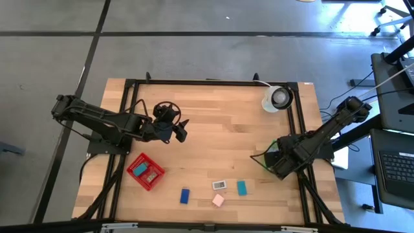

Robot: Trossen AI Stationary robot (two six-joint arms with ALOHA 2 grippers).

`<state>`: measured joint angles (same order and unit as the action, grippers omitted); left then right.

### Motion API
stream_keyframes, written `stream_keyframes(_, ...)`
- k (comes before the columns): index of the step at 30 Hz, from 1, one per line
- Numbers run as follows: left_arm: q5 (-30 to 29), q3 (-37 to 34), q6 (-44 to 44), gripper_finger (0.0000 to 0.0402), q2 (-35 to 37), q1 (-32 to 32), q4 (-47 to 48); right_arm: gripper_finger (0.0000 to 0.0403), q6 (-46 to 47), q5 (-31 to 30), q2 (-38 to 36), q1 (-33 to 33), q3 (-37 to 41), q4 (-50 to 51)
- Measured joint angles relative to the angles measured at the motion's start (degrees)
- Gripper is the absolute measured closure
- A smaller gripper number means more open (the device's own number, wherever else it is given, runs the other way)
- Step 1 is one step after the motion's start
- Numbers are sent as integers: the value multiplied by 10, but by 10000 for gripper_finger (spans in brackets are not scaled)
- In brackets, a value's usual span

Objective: Pick & Place Office items
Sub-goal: Put the violet power adapter into the green bin, then put the blue digital clock into the red bin

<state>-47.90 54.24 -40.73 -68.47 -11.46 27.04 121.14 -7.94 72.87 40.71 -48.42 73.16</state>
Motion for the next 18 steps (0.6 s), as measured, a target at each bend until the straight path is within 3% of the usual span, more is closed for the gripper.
stream_keyframes(10, 8, 0, 0, 149, 0, 0, 1, 210, -1, -2, 23, 0, 0, -10)
stream_keyframes(18, 32, 0, 0, 149, 0, 0, 1, 154, -1, 4, 22, 0, -10, -8)
